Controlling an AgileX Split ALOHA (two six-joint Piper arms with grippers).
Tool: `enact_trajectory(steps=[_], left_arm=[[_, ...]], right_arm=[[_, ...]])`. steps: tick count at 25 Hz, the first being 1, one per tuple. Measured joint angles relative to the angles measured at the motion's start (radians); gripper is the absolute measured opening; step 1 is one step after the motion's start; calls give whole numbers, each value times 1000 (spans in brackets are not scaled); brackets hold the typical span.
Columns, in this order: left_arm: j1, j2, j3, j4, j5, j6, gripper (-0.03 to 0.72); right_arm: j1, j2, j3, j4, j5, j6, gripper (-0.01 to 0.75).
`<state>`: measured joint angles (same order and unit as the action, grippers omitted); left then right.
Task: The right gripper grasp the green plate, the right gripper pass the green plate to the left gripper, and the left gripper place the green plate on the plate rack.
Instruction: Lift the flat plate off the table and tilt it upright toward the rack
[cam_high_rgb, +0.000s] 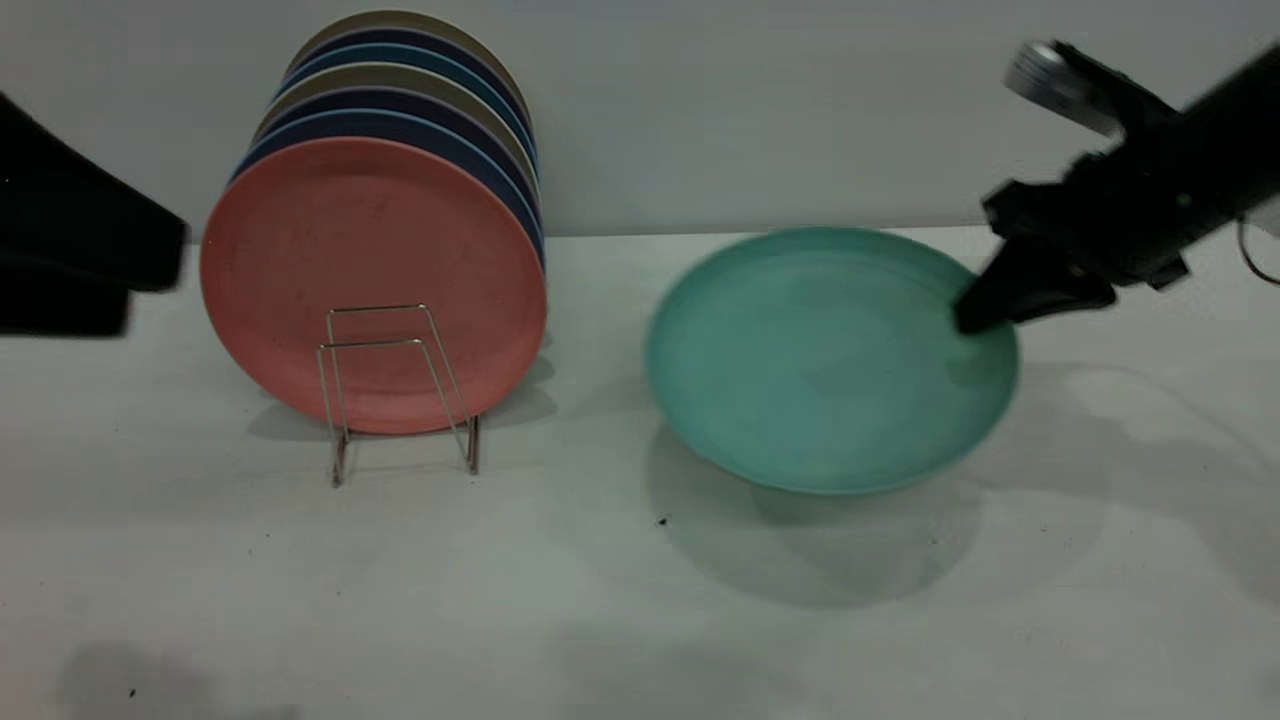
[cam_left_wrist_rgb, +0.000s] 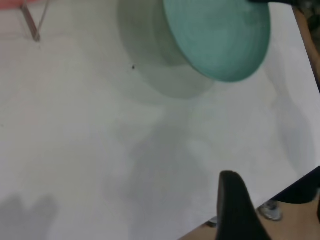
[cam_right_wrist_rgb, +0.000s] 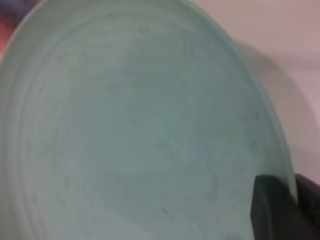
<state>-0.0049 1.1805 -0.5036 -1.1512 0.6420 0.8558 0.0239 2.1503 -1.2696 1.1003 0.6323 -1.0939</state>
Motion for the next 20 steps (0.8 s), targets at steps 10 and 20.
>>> enact_trajectory(steps=[10, 20], left_arm=[[0, 267, -92, -90, -36, 118, 415], [0, 381, -123, -236, -46, 241, 415]], right_arm=[[65, -29, 0, 22, 152, 15, 17], [167, -29, 0, 128, 168, -2, 18]])
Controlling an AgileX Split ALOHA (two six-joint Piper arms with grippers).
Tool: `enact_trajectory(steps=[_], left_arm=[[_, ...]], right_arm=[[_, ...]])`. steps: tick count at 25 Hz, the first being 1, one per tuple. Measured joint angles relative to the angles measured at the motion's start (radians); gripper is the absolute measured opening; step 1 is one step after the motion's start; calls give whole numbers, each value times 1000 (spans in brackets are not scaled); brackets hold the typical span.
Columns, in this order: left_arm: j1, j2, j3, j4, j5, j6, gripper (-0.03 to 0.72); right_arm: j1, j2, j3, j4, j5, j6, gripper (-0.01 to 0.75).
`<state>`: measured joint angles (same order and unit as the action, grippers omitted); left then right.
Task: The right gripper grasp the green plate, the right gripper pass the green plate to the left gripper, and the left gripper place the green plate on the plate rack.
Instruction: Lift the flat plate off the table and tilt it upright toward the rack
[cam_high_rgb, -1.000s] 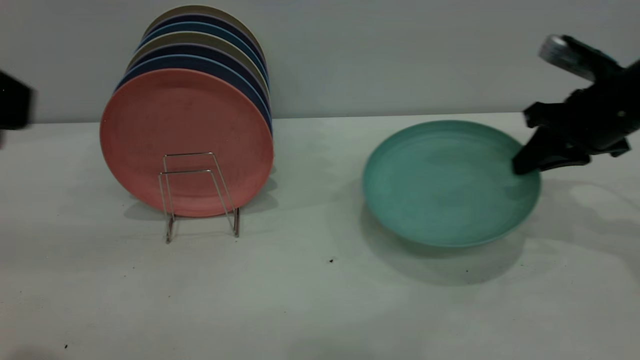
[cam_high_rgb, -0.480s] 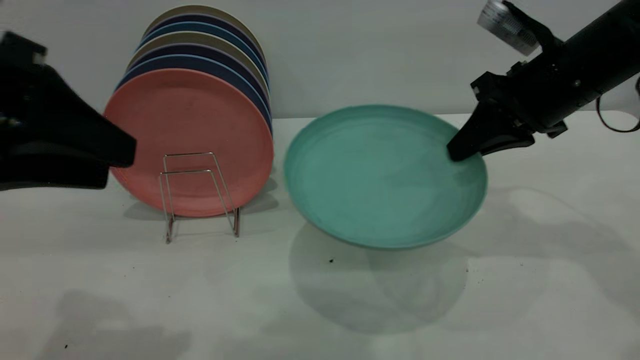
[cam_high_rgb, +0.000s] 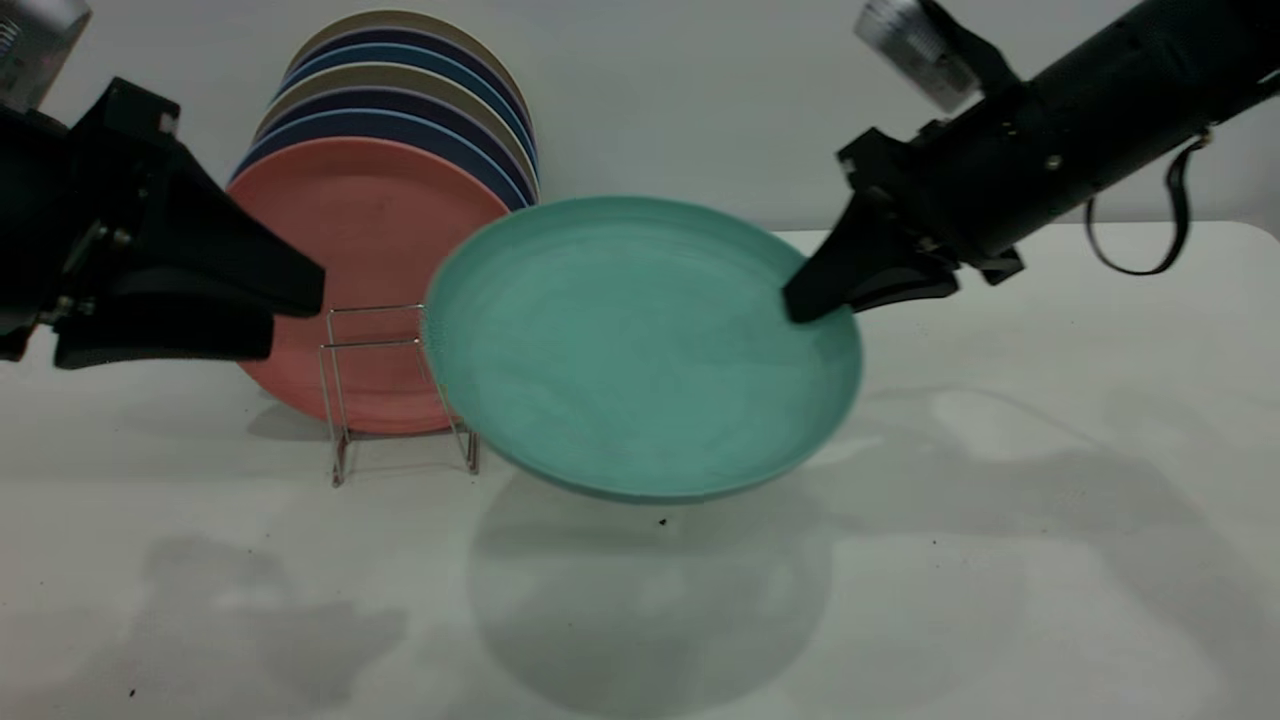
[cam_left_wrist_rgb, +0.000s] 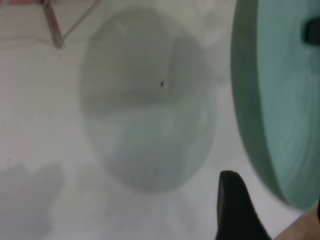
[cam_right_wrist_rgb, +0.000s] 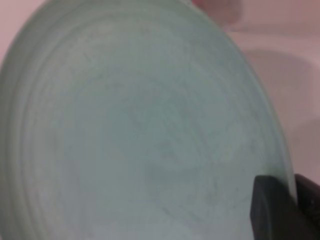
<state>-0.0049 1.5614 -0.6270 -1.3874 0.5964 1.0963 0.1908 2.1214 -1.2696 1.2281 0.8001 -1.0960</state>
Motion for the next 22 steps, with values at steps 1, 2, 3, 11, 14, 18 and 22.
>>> enact_trajectory(steps=[1, 2, 3, 11, 14, 18, 22], left_arm=[[0, 5, 0, -19, 0, 22, 415], [0, 12, 0, -41, 0, 41, 415], [0, 19, 0, -58, 0, 59, 415], [0, 68, -9, -129, -1, 110, 415], [0, 90, -9, -173, -1, 141, 415], [0, 119, -9, -252, 0, 202, 362], [0, 126, -9, -336, 0, 268, 126]], right_arm=[[9, 0, 0, 9, 0, -4, 18], [15, 0, 0, 20, 0, -9, 18], [21, 0, 0, 33, 0, -14, 18], [68, 0, 0, 138, 22, -52, 19], [91, 0, 0, 186, 53, -82, 21], [102, 0, 0, 232, 68, -119, 28], [102, 0, 0, 246, 68, -126, 43]])
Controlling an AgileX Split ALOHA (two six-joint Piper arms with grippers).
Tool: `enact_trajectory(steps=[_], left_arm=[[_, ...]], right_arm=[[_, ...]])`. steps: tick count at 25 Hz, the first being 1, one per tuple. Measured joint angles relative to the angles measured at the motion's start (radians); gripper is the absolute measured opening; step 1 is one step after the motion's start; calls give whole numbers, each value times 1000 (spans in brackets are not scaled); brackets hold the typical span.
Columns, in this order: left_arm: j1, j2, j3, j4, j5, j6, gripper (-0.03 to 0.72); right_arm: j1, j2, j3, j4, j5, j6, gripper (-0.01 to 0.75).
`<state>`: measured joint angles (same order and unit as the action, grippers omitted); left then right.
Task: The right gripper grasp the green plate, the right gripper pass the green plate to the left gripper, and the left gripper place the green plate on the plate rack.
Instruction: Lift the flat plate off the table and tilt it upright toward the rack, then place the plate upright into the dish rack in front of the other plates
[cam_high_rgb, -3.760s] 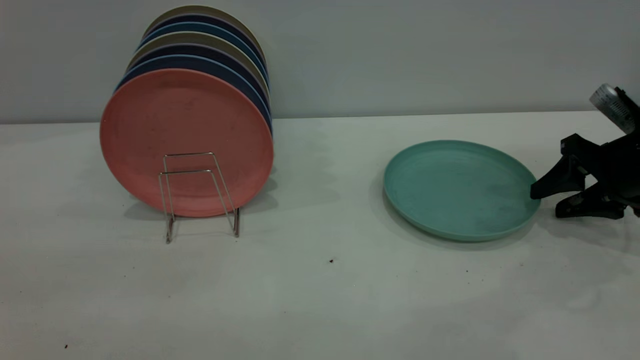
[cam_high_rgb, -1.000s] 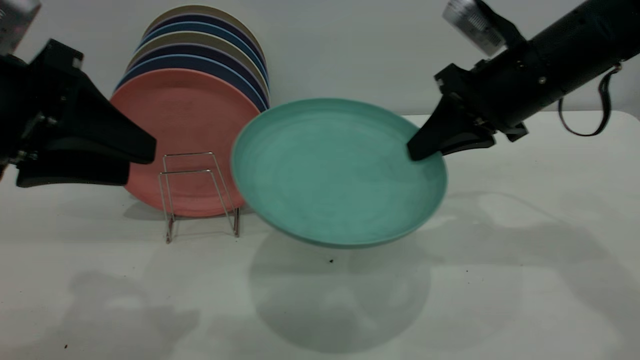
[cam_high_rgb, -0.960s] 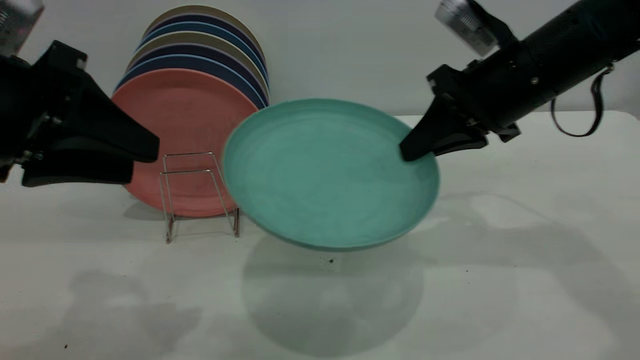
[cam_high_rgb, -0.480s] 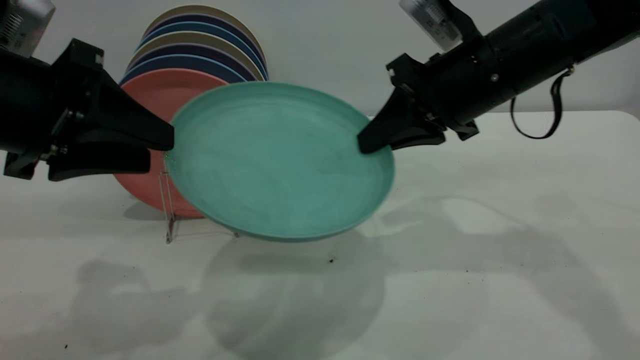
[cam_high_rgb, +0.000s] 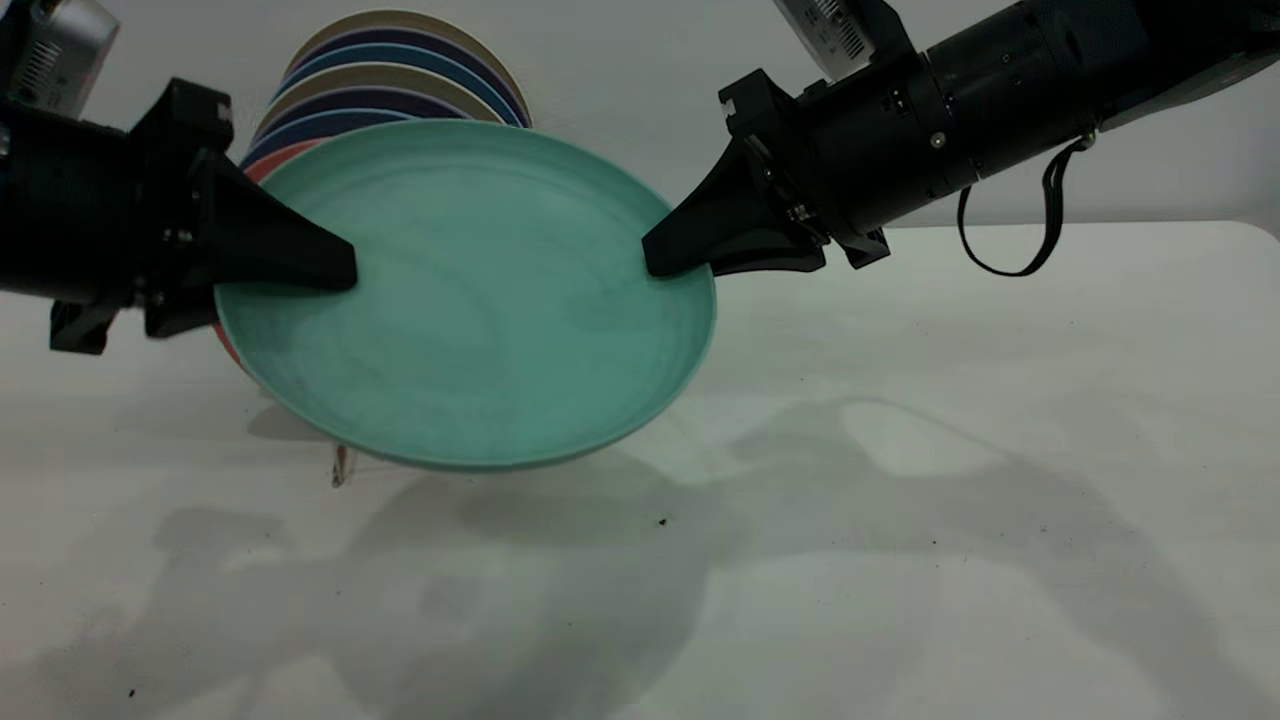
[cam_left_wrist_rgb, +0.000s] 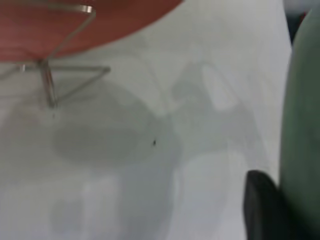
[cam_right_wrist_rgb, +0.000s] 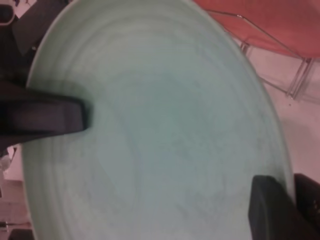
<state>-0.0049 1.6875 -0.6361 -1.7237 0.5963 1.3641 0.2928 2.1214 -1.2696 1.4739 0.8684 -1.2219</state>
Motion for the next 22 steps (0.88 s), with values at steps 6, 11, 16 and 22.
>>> enact_trajectory(steps=[6, 11, 16, 22], left_arm=[[0, 3, -1, -16, -15, 49, 89], [0, 3, -1, -14, -43, 164, 89], [0, 3, -28, 47, -81, 226, 89], [0, 3, -150, 392, -70, 165, 89]], right_arm=[[0, 0, 0, 2, 1, -4, 146], [-9, 0, 0, -60, -29, -7, 380], [-68, 0, 0, -124, 1, 40, 565], [-202, 0, 0, -184, 154, 71, 590]])
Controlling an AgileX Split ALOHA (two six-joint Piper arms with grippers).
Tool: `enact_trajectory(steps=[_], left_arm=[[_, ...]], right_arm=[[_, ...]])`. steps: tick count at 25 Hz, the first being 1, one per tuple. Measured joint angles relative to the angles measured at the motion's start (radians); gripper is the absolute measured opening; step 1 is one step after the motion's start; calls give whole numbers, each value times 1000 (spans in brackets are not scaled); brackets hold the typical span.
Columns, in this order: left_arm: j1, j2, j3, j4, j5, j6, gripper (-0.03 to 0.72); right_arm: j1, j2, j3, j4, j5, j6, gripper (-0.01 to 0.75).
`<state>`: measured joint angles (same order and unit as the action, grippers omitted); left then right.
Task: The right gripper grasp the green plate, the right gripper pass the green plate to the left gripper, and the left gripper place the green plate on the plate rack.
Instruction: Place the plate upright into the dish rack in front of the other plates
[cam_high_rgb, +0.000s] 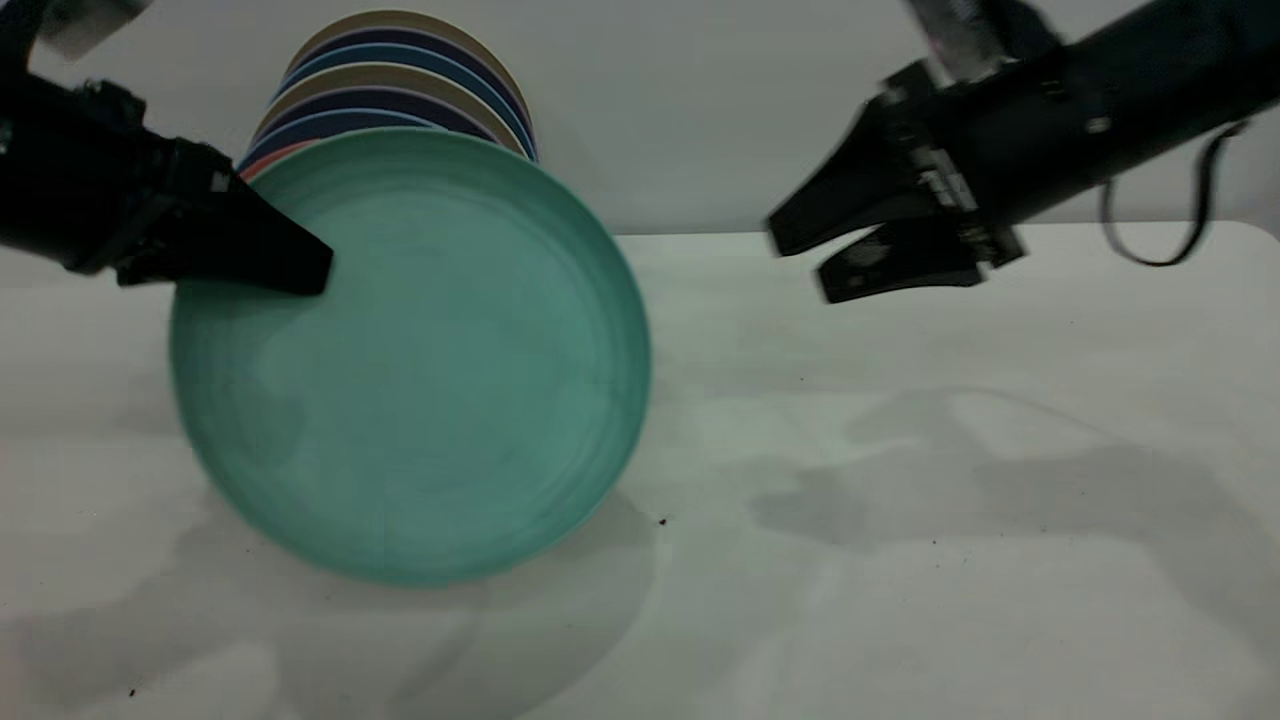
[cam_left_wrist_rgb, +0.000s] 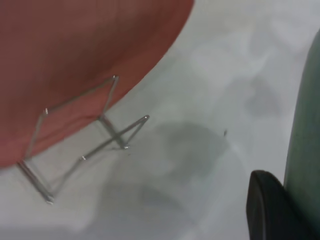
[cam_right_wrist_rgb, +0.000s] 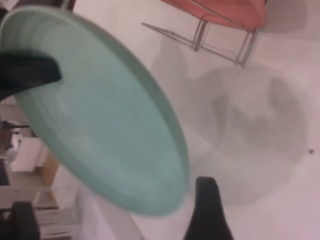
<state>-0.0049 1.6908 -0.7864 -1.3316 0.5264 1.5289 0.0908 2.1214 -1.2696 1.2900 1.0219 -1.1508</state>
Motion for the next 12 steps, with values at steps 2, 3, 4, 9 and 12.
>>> enact_trajectory(steps=[2, 3, 4, 9, 12], left_arm=[[0, 0, -63, 165, 42, -37, 89], [0, 0, -98, 256, 78, -49, 89], [0, 0, -127, 340, 110, -59, 89], [-2, 1, -303, 605, 220, -64, 89], [-2, 2, -397, 695, 230, -18, 89]], right_arm=[[-40, 0, 0, -38, 37, 3, 581], [-59, 0, 0, -63, 46, 11, 578], [-74, 0, 0, -85, 49, 21, 577], [-129, 0, 0, -198, 34, 54, 577], [-134, 0, 0, -228, 15, 61, 575]])
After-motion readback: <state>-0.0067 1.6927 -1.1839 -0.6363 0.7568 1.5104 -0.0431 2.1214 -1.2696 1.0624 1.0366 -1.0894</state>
